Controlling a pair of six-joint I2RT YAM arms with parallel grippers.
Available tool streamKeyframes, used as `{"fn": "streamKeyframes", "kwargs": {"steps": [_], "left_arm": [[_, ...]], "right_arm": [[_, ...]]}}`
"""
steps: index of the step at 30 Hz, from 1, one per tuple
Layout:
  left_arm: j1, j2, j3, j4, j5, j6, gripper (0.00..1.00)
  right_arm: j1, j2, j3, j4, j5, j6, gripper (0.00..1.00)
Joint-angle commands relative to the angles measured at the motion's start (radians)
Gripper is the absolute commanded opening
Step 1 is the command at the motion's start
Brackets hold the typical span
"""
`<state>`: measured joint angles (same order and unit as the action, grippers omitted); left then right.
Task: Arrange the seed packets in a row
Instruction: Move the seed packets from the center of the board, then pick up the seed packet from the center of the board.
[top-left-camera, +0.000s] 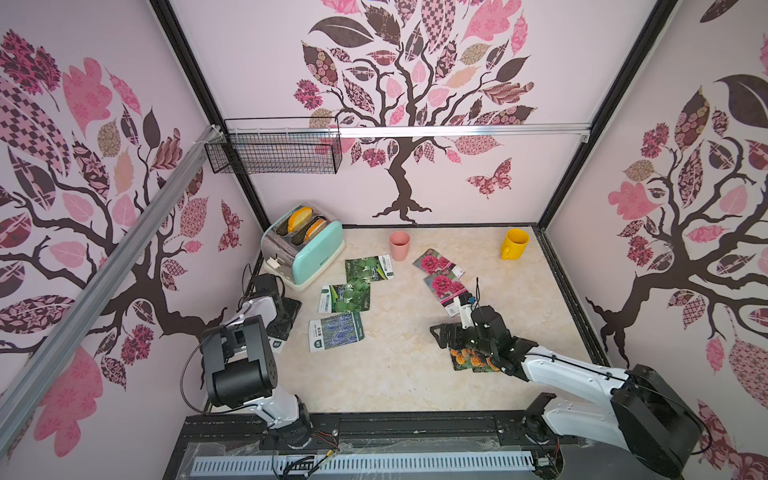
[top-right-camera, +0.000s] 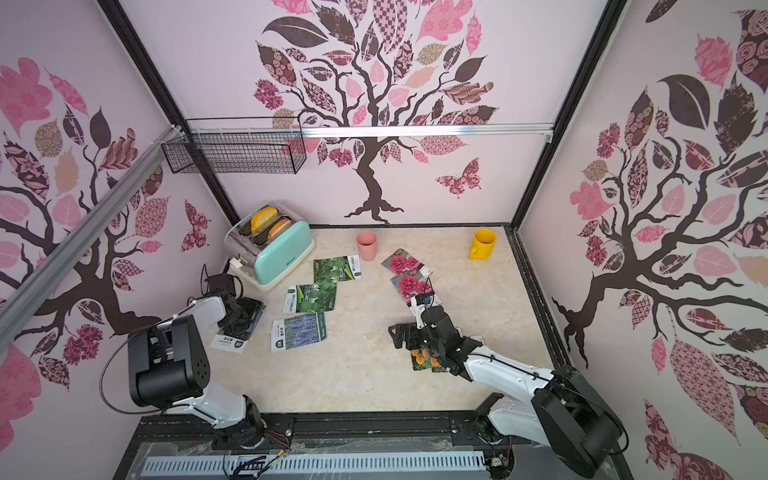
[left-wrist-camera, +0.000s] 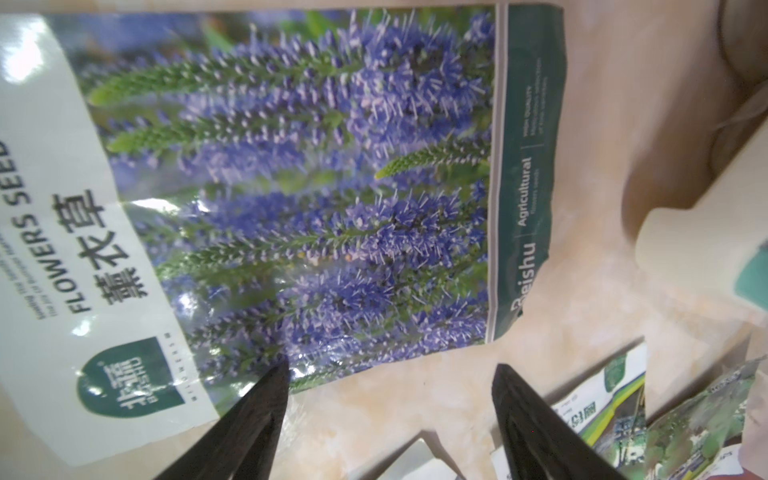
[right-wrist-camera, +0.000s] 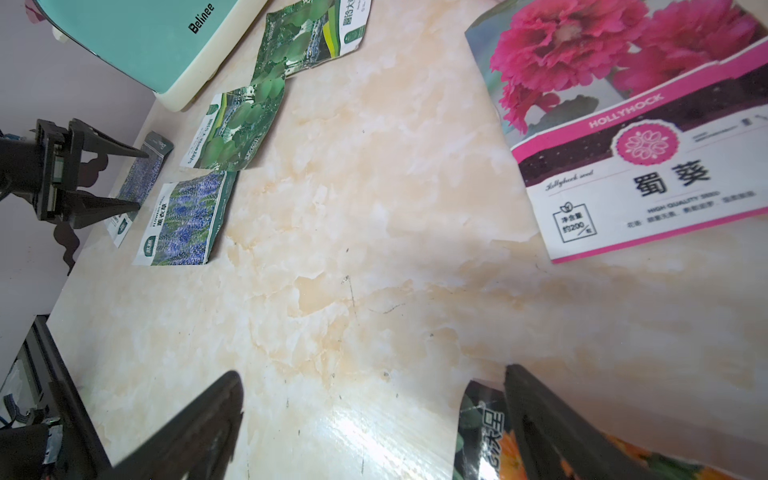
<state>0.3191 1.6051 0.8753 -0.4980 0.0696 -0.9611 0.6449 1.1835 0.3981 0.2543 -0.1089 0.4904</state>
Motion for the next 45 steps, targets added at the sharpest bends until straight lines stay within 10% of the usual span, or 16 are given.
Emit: {"fn": "streamKeyframes", "kwargs": {"steps": [1, 8, 16, 32, 45], "left_arm": [[0.009, 0.046, 0.022, -0.025, 0.01, 0.016, 0.8], [-0.125, -0.131, 0.131, -0.165, -0.101, 0.139, 0.82], [-0.282, -0.314, -0.09, -0.106, -0.124, 0.137, 0.81], [-0.373, -0.253, -0.285, 0.064, -0.171, 0.087, 0.76], [-0.472, -0.168, -0.315, 0.172, -0.092, 0.107, 0.49]], "right_arm": [[-0.003, 0.022, 0.003, 0.013, -0.009, -0.019, 1.0], [0.0, 0.077, 0.066, 0.022, -0.071, 0.0, 1.0], [0.09, 0.287, 0.246, 0.074, -0.15, 0.053, 0.98], [0.194, 0.739, 0.522, 0.148, -0.284, 0.167, 0.85], [0.249, 0.929, 0.636, 0.234, -0.301, 0.233, 0.69]]}}
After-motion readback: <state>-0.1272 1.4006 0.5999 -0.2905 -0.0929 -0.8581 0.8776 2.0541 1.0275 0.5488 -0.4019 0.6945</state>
